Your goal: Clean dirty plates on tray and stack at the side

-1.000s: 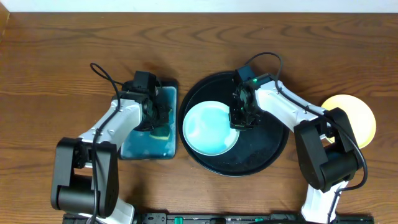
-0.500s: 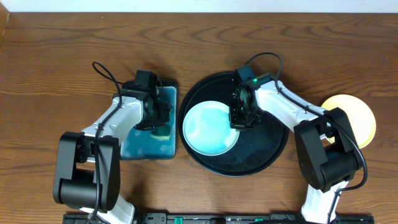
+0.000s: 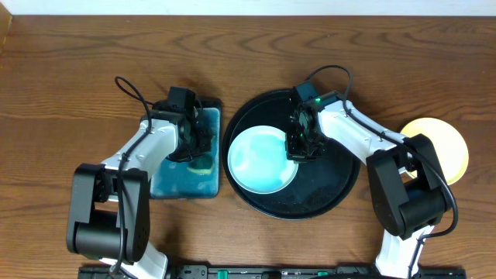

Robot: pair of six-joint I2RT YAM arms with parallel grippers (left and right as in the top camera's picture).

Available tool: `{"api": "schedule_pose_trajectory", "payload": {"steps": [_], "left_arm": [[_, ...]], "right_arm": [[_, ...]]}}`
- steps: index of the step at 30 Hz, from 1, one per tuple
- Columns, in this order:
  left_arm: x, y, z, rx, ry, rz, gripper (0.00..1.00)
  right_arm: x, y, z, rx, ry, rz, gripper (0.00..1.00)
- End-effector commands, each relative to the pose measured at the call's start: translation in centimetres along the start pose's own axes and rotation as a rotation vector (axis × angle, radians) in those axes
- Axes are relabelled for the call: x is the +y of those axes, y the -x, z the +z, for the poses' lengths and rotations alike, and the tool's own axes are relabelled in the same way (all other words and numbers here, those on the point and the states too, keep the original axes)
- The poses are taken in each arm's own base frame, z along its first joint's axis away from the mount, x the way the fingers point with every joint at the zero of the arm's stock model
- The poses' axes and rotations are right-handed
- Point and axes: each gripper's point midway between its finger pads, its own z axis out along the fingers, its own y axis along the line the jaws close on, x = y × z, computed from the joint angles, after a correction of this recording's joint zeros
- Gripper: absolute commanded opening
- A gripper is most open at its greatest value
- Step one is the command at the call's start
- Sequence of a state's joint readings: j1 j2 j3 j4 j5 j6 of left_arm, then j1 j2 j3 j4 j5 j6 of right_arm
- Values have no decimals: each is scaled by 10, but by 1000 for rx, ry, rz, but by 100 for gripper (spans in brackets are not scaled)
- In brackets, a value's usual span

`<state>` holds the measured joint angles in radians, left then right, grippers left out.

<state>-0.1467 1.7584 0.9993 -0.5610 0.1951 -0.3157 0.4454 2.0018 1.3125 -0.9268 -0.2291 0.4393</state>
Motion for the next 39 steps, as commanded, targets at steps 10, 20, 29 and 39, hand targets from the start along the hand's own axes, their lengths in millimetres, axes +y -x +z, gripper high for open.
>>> {"api": "schedule_pose_trajectory", "payload": {"steps": [10,20,29,39], "left_arm": [[11,25,-49,-181,89,41,8],[13,23,-44,-166,99,88,8],[21,10,-19,-88,126,83,8],[27,5,0,-38,144,80,8]], "right_arm": [[-22,-1,9,11,-78,12,1],[-22,-1,9,11,-78,13,1],[-22,-1,9,11,-77,13,1],[-22,-1,9,11,-78,13,1]]}}
